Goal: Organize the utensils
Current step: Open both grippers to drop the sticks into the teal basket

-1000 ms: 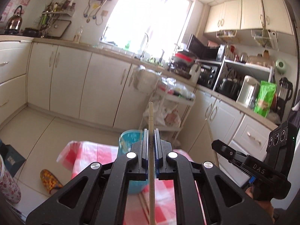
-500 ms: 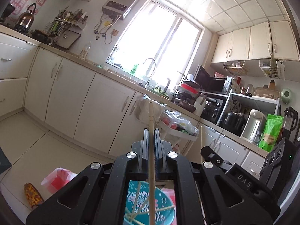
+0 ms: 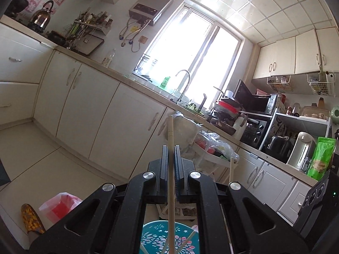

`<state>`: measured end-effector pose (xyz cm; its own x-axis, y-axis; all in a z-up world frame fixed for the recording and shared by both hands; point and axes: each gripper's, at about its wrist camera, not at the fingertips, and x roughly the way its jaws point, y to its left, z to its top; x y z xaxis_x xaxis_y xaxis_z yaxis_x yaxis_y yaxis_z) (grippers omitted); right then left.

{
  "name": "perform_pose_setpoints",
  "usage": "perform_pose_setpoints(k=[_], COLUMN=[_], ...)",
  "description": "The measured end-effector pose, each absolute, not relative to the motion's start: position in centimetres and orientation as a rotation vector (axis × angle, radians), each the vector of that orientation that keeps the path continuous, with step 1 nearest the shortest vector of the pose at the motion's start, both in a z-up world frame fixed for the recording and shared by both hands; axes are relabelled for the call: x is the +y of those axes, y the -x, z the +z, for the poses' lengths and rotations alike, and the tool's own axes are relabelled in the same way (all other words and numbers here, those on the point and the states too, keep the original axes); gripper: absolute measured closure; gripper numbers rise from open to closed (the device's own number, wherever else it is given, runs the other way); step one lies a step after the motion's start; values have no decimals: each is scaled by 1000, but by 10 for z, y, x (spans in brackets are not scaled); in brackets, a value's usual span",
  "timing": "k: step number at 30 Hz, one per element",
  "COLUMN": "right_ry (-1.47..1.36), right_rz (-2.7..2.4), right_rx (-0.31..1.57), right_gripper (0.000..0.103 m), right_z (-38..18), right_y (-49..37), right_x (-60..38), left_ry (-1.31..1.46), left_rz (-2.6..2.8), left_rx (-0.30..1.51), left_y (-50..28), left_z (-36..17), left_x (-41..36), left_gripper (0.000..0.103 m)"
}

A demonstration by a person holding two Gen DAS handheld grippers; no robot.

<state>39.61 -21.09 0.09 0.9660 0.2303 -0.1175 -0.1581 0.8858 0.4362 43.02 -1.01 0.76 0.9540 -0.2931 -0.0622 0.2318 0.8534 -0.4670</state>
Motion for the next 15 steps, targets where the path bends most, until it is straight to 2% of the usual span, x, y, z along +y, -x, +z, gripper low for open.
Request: perform_pose_setpoints(k=[12,13,15], right_ry=[-398,-396,-395], right_rz=[153,159,160], right_rx=[217,234,253], right_gripper=[97,96,88], right_z=[-33,-37,-42], right_y=[-402,-402,-399], right_x=[-207,-206,-207], left_ry=[424,420,405], left_rz=[-214,-217,-228], left_rx=[171,178,201], left_y=[-429,-428,-424], left_z=[-19,-21,-25], left_x=[-17,-17,-18], left_gripper=[98,98,98])
